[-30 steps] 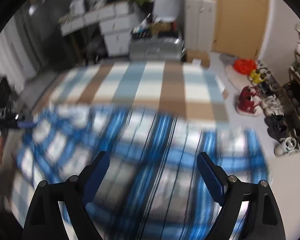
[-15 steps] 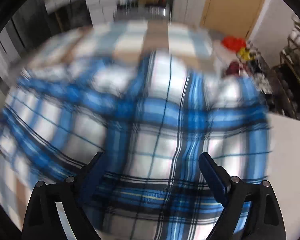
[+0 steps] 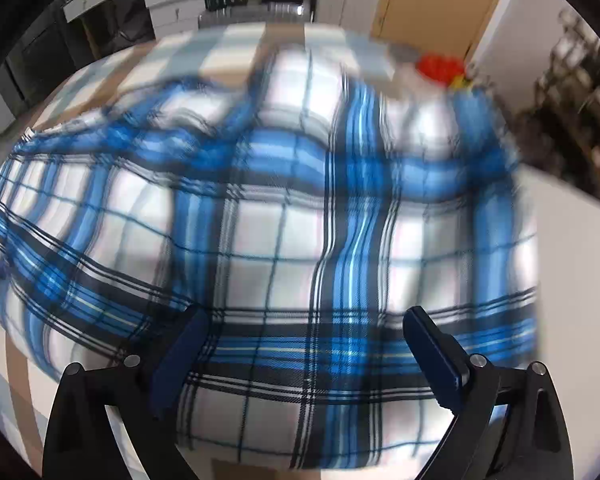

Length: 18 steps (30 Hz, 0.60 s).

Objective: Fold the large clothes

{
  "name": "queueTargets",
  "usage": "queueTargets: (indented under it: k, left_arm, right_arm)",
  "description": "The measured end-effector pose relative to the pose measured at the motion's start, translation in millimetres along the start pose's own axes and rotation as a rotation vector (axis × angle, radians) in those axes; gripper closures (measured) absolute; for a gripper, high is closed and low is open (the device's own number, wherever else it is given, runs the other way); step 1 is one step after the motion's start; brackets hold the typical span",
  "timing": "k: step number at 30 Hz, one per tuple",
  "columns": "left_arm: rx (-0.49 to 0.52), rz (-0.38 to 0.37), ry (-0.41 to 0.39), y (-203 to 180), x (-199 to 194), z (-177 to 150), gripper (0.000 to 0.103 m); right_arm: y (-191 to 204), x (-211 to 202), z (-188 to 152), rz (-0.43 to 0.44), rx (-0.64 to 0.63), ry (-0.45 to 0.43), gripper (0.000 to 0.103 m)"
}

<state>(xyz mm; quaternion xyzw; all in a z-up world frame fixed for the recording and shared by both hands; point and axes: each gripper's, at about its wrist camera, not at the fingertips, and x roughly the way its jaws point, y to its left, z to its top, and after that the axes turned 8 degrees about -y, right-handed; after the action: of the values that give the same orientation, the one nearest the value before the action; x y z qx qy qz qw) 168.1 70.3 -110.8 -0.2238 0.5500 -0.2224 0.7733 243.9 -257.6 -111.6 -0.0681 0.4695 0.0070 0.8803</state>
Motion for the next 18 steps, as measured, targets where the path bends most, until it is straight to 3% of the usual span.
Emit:
queueTargets:
  k: [2, 4, 6, 9, 11, 12, 14, 18]
  left_arm:
    - [0.002, 0.007, -0.004, 1.6, -3.2, 1.3, 0.044]
    - [0.003, 0.088, -0.018, 1.7, -11.4, -0.6, 0.044]
    - [0.006, 0.108, -0.040, 3.2, -24.1, -4.9, 0.044]
    - [0.001, 0.150, -0.116, 12.7, -54.9, -3.8, 0.044]
    - [0.000, 0.206, -0.182, 23.0, -77.3, -7.5, 0.044]
    - [-0.007, 0.234, -0.215, 30.4, -87.6, -8.8, 0.044]
    - [-0.049, 0.292, -0.244, 48.4, -103.6, -11.7, 0.043]
    - [-0.155, 0.308, -0.183, 80.7, -102.3, -24.4, 0.040]
  right_arm:
    - [17.7, -28.4, 5.8, 0.063, 0.006, -0.081, 0.003]
    - [37.9, -38.6, 15.4, 0.107, -0.012, -0.094, 0.004]
    - [70.5, -39.7, 21.9, 0.134, -0.082, -0.098, 0.004]
    - [113.2, -22.7, 22.1, 0.089, -0.193, -0.077, 0.004]
    - [129.3, 4.6, 15.3, 0.065, -0.204, -0.004, 0.004]
    - [132.0, 20.8, 8.6, 0.053, -0.192, 0.051, 0.004]
    - [120.9, 27.9, 1.5, 0.088, -0.100, 0.056, 0.000]
    - [112.8, 32.0, -0.8, 0.137, -0.086, 0.064, 0.000]
